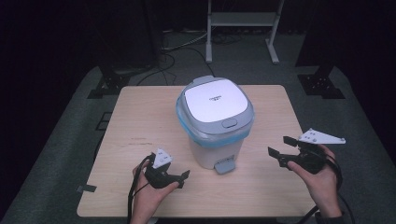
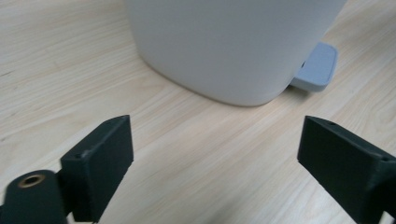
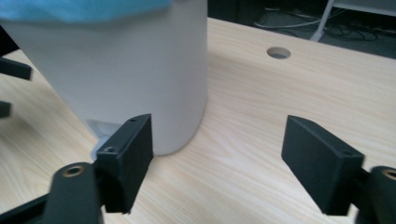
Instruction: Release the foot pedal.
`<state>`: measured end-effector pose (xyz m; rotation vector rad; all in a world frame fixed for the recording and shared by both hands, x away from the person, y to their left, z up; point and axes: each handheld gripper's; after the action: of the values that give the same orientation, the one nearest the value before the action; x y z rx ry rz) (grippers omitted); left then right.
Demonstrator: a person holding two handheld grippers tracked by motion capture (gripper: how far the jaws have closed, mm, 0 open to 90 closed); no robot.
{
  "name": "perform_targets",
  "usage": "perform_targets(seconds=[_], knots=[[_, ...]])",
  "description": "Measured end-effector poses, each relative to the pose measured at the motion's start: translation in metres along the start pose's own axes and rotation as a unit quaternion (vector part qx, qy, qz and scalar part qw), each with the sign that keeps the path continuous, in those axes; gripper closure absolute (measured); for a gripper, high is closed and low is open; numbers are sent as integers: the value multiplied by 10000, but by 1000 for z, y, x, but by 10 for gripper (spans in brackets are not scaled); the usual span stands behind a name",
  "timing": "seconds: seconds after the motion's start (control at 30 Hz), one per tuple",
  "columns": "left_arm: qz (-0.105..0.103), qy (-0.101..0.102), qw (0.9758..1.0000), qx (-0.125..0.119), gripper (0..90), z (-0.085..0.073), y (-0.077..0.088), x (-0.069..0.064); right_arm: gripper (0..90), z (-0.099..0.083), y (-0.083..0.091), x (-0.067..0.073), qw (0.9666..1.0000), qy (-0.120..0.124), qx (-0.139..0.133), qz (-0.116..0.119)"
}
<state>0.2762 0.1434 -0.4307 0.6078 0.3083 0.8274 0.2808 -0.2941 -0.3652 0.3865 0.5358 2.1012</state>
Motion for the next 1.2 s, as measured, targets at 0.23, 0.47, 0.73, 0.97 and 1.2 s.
perform_targets(seconds=[0.23, 0.47, 0.73, 0.97, 1.2], knots=[[78, 2, 9999, -62, 81, -9, 13, 15, 188, -17, -7, -5, 9998, 46, 195, -73], [135, -33, 9999, -36, 81, -17, 20, 28, 173, -33, -16, -12, 9992, 73, 385, -98], [191, -32, 9997, 125, 81, -27, 18, 39, 172, -53, -26, -15, 9982, 103, 572, -151], [242, 15, 9993, 294, 81, -34, 12, 46, 170, -70, -42, -20, 9962, 182, 839, -114], [276, -11, 9986, 451, 81, -40, 5, 50, 172, -85, -53, -22, 9930, 197, 1164, -76]])
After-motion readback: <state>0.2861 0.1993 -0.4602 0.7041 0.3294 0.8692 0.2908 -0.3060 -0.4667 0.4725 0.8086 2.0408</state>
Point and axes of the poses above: each handheld gripper's, and its own axes: y roughly backward along the jaws, z roughly out of its top, x roughly to its left, and after that the axes turned 1 degree about x, right-handed
